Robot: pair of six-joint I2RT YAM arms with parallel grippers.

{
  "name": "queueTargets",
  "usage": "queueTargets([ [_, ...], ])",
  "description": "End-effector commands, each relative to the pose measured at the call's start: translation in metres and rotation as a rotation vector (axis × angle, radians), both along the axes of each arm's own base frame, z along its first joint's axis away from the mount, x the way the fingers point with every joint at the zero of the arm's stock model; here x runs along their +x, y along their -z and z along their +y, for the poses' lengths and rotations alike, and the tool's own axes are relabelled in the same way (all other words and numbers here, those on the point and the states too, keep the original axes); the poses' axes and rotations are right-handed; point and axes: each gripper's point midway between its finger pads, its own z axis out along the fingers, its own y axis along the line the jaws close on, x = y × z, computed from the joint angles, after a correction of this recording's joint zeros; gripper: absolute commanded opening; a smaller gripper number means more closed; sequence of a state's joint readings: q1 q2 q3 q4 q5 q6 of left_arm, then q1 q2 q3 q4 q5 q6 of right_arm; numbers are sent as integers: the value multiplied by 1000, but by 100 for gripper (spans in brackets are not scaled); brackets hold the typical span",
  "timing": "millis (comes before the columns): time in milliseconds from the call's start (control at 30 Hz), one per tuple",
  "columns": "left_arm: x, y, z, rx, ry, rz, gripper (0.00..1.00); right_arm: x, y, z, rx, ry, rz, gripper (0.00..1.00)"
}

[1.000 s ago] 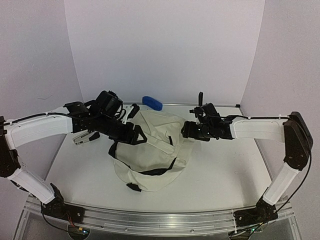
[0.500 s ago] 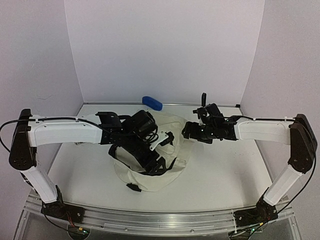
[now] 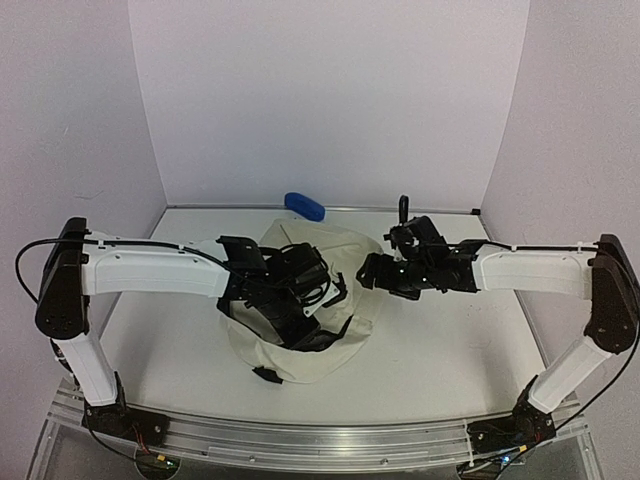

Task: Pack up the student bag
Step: Adjust the student bag at the center of the board.

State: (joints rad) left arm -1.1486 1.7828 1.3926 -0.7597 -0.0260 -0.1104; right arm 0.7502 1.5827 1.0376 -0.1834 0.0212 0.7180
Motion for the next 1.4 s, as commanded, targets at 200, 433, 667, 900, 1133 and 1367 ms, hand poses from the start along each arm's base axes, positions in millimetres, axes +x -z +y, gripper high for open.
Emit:
queueTargets([
  [200, 45, -48, 40, -67, -350, -264, 0, -45, 0, 45, 72, -2, 61, 69],
  [433, 46, -64, 57, -199, -516, -270, 0, -52, 15, 54, 41, 14, 97, 60],
  [667, 49, -72, 59, -232, -550, -279, 0, -66, 16, 71, -16, -30, 92, 54],
  [900, 50, -79, 54, -286, -556, -277, 0, -74, 20, 71, -186, 5, 42, 59],
  [1133, 47, -87, 53, -336, -554, -268, 0, -71, 47, 66, -364, 66, 42, 59],
  [1367, 47, -89, 49, -381, -553, -254, 0, -61, 37, 15, -542, 245, -48, 55],
])
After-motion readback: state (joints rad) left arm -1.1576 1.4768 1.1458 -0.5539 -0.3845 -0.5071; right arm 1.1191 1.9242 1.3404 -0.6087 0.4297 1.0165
